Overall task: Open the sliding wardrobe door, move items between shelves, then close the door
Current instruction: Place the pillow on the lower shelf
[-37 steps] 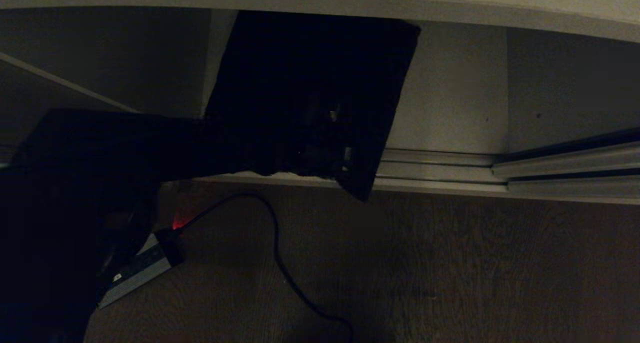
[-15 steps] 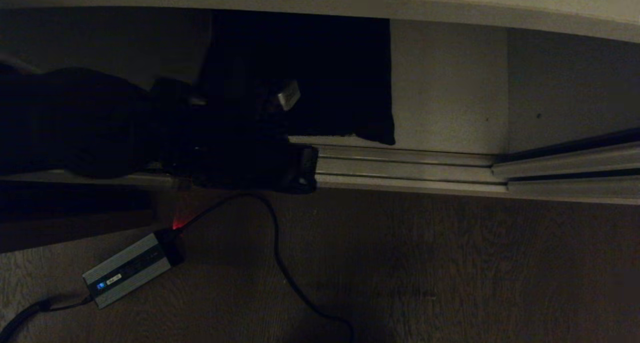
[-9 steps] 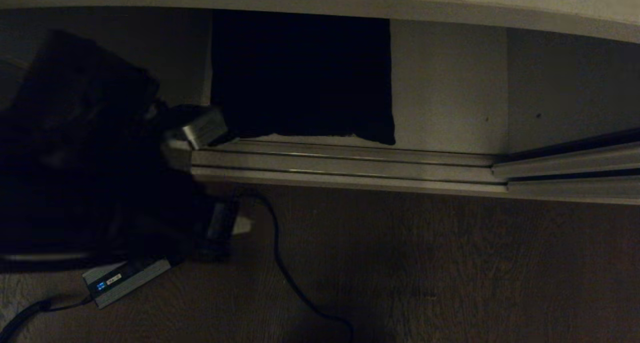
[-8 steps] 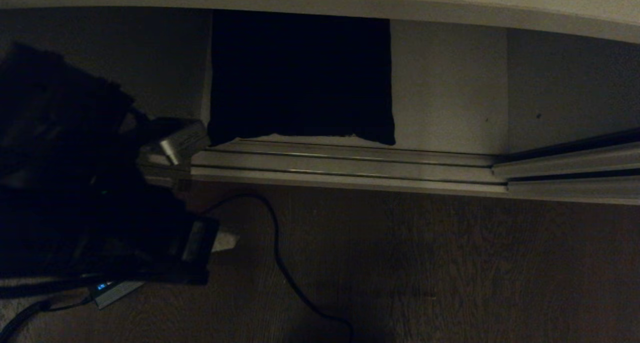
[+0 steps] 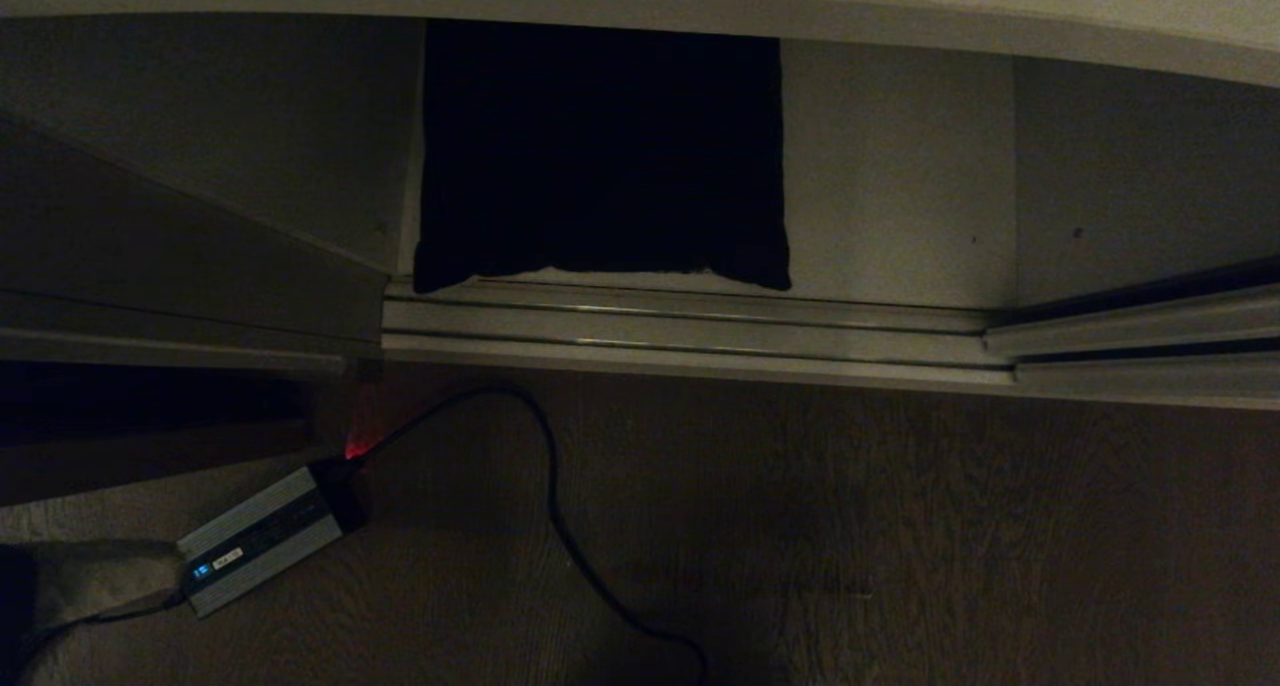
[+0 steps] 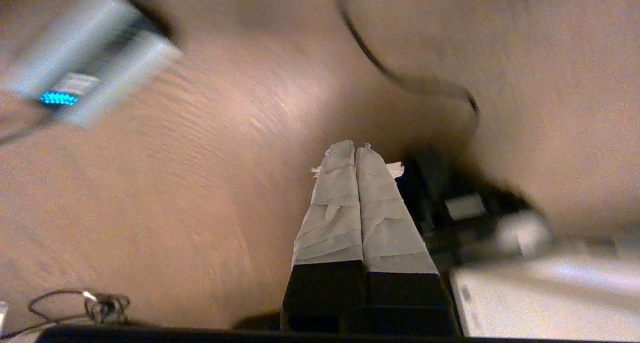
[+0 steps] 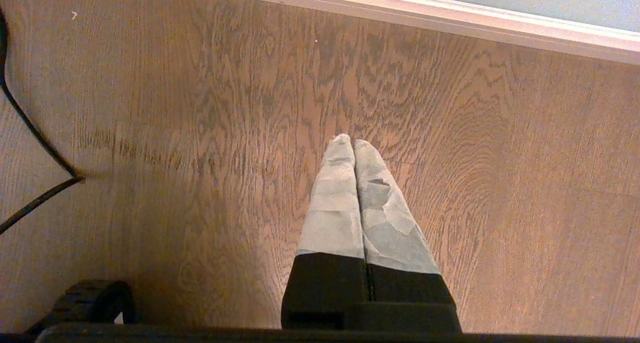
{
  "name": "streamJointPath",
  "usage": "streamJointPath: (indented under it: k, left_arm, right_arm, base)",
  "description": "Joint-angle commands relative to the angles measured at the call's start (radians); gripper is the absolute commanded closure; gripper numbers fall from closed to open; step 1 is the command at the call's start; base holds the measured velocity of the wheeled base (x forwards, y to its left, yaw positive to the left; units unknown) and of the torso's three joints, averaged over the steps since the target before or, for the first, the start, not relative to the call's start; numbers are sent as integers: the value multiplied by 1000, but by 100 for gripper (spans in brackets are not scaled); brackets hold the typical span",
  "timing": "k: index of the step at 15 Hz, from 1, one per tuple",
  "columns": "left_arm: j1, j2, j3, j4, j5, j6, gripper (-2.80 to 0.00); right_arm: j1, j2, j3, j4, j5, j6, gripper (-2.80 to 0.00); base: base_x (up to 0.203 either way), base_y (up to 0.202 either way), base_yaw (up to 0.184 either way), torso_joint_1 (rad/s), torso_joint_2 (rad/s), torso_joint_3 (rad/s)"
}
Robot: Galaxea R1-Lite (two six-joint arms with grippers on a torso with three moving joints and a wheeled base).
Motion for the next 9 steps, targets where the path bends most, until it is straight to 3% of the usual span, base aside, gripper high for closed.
streamJointPath:
  k: [1, 4, 6, 9]
  left_arm:
    - [150, -174, -6, 8, -26, 46, 0]
    - [331, -352, 5, 12, -63, 108, 0]
    - [353, -462, 75, 5, -62, 162, 0]
    - [382, -640, 268, -30, -22, 247, 0]
  right_arm:
    - [0, 1, 3, 0, 1, -1, 0]
    - [0, 1, 3, 0, 1, -1, 0]
    - [0, 1, 3, 0, 1, -1, 0]
    - [0, 0, 3, 0, 1, -1, 0]
  base:
    - [0, 0, 0, 0, 0, 0]
    - [0, 0, 0, 0, 0, 0]
    - [0, 0, 0, 0, 0, 0]
    - [0, 0, 0, 0, 0, 0]
